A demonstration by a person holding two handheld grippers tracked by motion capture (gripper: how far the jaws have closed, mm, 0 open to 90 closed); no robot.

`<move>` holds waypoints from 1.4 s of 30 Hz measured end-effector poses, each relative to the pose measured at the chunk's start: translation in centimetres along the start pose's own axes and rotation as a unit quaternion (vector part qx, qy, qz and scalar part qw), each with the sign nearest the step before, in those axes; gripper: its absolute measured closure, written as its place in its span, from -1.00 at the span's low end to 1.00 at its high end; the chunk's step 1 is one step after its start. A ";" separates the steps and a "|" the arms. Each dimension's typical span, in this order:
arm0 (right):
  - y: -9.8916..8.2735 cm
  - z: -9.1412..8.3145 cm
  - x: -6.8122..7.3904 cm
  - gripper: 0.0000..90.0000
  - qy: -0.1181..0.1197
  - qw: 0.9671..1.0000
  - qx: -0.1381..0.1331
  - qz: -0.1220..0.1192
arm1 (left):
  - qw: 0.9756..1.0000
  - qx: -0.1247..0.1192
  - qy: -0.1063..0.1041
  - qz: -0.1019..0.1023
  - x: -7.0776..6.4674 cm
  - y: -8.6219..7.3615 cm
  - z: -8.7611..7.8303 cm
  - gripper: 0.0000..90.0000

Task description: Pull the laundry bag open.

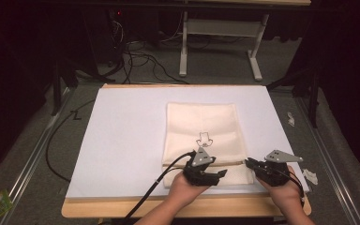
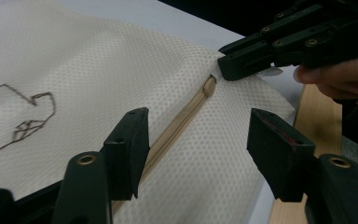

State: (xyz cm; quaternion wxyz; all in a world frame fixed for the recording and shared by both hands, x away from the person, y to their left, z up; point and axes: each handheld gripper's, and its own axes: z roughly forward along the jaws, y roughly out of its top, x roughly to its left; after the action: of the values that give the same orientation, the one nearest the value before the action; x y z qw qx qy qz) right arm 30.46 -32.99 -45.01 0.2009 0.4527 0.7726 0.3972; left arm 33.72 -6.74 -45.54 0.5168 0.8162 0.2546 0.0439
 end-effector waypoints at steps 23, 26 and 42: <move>0.4 -1.0 0.2 0.88 0.013 0.999 -0.034 -0.002 | 0.998 -0.003 -0.011 -0.065 -1.2 0.9 5.5 0.79; 0.4 -1.1 0.1 0.88 0.013 0.999 -0.038 -0.001 | 0.998 -0.013 -0.017 -0.059 -1.6 0.8 5.5 0.88; 0.6 -1.2 0.1 0.89 0.011 0.999 -0.045 -0.003 | 0.998 -0.019 -0.007 -0.065 -1.8 0.7 5.3 0.95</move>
State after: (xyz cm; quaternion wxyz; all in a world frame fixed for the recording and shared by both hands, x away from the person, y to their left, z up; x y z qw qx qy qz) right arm 29.87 -33.23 -43.83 0.2139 0.4360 0.7576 0.4361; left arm 34.25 -12.14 -47.01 0.5355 0.7882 0.3031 0.0092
